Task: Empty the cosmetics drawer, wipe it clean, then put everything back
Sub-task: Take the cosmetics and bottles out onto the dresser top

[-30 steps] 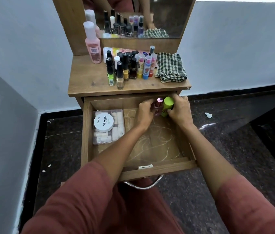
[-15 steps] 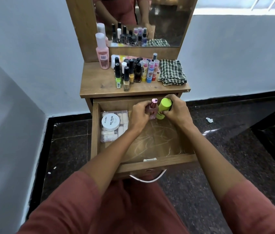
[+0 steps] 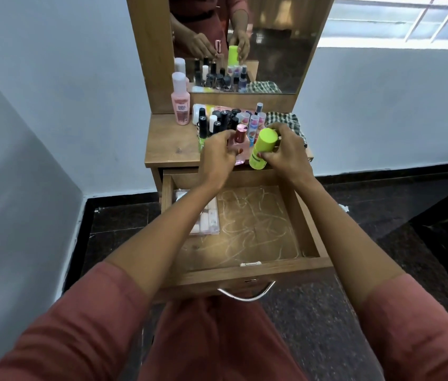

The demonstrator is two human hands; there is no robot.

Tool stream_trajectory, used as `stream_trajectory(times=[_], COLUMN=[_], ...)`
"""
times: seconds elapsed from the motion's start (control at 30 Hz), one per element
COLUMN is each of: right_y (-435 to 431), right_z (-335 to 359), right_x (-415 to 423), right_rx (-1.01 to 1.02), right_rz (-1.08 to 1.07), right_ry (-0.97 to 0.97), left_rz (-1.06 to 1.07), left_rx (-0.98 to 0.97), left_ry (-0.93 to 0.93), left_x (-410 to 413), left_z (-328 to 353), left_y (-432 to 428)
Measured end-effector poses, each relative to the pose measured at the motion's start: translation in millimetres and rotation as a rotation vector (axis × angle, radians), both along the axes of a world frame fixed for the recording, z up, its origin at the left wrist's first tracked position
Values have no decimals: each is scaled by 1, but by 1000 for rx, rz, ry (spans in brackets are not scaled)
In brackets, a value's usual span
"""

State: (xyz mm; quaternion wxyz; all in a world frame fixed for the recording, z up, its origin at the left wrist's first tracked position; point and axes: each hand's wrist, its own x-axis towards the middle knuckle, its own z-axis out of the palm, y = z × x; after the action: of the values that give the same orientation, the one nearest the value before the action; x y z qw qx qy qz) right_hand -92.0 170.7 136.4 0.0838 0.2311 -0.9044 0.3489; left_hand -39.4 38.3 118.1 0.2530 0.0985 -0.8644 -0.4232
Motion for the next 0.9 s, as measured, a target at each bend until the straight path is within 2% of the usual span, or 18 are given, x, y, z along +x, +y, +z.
stream_trajectory(times=[0.23, 0.4, 0.9], right_y=[-11, -16, -26], right_z=[5, 1, -9], right_x=[-15, -23, -28], right_rx=[-7, 4, -66], right_rz=[-33, -47, -99], right_ry=[-1, 1, 23], left_rz=[53, -3, 34], left_rx=[-25, 35, 142], left_ry=[-15, -24, -23], left_x=[-14, -23, -37], left_z=[12, 10, 10], left_y=[0, 1, 4])
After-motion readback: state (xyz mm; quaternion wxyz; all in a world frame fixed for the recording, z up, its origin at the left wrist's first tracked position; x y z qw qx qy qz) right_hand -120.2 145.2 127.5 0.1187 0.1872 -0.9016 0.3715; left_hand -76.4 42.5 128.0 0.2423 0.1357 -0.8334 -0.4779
